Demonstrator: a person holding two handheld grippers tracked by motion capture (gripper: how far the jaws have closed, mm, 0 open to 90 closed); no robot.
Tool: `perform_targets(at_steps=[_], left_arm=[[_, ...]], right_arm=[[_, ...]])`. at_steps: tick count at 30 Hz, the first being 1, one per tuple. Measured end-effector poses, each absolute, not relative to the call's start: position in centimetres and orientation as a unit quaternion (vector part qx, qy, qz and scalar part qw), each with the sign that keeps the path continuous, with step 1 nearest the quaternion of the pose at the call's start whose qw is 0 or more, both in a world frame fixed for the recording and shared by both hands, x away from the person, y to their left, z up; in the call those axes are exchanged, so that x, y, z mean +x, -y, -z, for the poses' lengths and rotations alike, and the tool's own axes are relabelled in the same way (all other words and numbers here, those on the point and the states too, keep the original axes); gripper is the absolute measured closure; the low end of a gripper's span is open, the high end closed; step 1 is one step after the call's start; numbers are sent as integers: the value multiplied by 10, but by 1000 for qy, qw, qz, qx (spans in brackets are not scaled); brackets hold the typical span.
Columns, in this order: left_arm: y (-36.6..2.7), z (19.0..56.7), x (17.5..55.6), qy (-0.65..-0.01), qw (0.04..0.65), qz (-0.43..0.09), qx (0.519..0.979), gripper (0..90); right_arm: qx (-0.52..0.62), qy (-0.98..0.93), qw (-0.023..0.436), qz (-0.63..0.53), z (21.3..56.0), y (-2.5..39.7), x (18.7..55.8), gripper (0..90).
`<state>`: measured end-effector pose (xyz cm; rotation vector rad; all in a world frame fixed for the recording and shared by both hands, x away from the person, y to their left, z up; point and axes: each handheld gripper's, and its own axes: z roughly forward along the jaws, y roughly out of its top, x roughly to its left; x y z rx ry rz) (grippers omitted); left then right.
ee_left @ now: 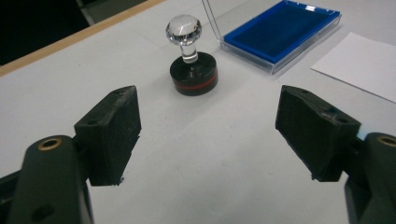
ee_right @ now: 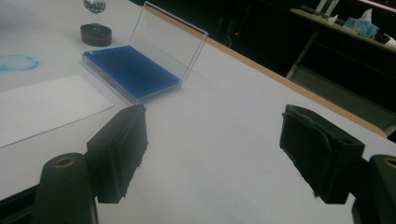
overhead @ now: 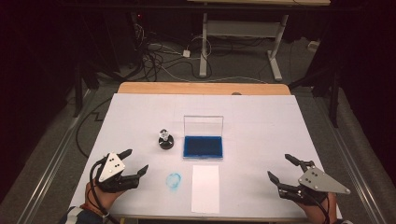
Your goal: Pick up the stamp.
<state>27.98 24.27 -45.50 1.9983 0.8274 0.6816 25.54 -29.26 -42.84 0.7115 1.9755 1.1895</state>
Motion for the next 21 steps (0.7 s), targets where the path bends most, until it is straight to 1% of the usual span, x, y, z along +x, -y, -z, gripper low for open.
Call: perform_targets(at_steps=[12,14,17,21], left_arm=[[-243,462,282,-329,399,-267,813,219],[-244,461,282,-329,397,-269,813,220],[-244,460,280,-325,378,-280,820,222],[-246,458,282,-326,376,-269,825,222]], right_arm=[[277,-771,348,-456,431,289,264,233],[275,-772,348,-455,431,289,264,233],[275,-774,347,-453,431,287,266,233],[267,-779,343,-451,432,284,268,233]])
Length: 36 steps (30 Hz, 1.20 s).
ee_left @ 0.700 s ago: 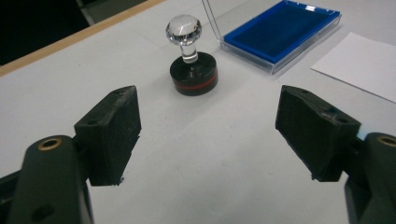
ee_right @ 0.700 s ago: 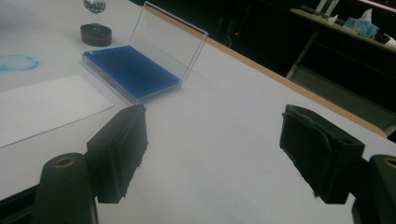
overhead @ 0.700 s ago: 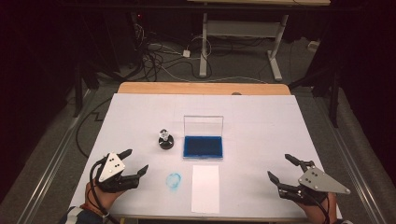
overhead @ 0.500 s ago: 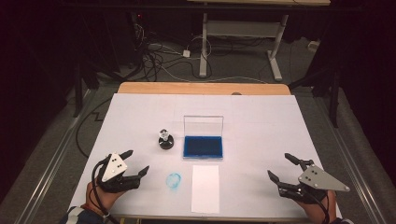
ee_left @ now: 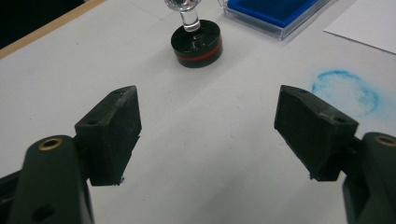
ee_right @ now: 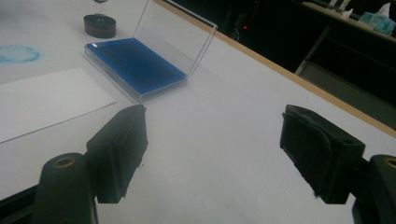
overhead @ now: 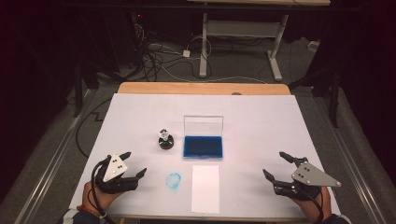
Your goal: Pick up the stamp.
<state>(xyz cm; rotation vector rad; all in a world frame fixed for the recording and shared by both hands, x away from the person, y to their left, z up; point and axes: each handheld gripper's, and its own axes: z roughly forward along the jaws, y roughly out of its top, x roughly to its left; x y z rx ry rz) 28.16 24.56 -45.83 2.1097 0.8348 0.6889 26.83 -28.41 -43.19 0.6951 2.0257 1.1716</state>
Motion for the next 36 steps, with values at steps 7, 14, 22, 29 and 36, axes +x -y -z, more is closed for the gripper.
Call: perform_targets(at_steps=[7,14,22,29,36], left_arm=[[-246,448,290,-326,372,-263,828,221],[-241,440,303,-321,362,-259,836,222],[-230,426,320,-305,361,-255,844,222],[-222,421,330,-299,369,-249,844,220],[-215,420,337,-293,367,-242,849,220]], right_arm=[[263,-783,340,-451,433,282,272,233],[261,-786,340,-446,433,281,273,233],[264,-787,339,-442,434,282,271,233],[266,-786,341,-442,435,284,271,221],[264,-787,340,-442,435,283,271,210]])
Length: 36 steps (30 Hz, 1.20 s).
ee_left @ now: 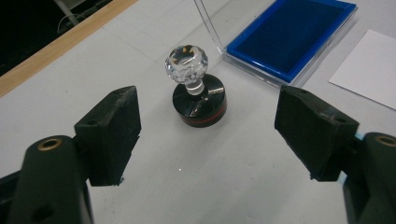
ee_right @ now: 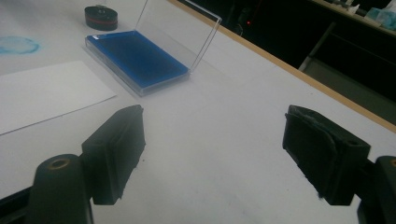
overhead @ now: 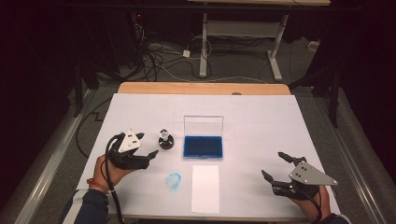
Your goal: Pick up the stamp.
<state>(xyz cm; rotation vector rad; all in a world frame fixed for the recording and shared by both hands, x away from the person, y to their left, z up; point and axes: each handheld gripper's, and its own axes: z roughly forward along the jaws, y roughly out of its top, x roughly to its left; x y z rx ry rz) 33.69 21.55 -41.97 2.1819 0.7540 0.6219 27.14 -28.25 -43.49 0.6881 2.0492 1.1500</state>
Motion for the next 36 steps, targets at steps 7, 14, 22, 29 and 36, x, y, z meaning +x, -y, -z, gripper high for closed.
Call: perform_targets(at_steps=[7,14,22,29,36], left_arm=[[-209,419,343,-283,363,-236,856,220],[-203,420,352,-283,368,-221,858,219],[-198,417,363,-286,377,-202,857,218],[-191,411,367,-277,362,-192,869,218],[-191,414,374,-283,352,-186,873,218]], right_arm=[[261,-790,337,-441,436,281,272,207],[264,-790,335,-441,436,282,273,208],[268,-791,331,-439,438,281,276,208],[265,-795,329,-436,440,281,276,208],[266,-798,326,-432,441,284,274,208]])
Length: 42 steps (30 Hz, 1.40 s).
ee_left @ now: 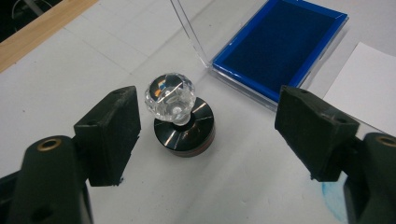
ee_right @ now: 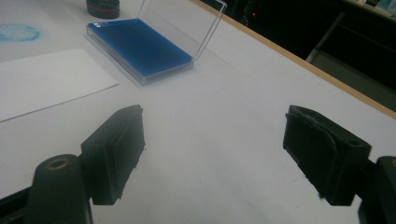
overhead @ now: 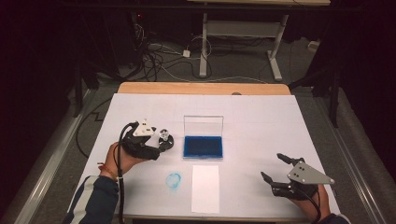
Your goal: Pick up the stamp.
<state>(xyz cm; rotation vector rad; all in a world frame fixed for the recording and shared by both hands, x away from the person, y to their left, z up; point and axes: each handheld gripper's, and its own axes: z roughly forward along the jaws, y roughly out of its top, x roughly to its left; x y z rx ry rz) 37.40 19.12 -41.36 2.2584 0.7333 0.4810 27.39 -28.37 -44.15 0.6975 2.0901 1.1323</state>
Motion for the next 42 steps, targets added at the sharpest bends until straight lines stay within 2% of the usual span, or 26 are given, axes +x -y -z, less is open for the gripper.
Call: perform_targets(at_steps=[9,22,26,35,40,42], left_arm=[[-192,413,387,-288,341,-180,877,218],[-181,419,423,-298,289,-123,901,222],[-179,417,432,-298,270,-104,909,293],[-174,422,444,-296,242,-82,921,349],[-176,422,448,-296,246,-68,921,383],[-176,421,447,-295,250,-67,920,423]], right_arm=[[263,-800,324,-430,441,282,274,208],[258,-808,314,-426,443,277,278,208],[257,-810,311,-426,444,277,278,209],[253,-814,306,-423,444,275,280,210],[250,-817,303,-422,445,274,280,211],[249,-817,302,-423,445,274,281,212]])
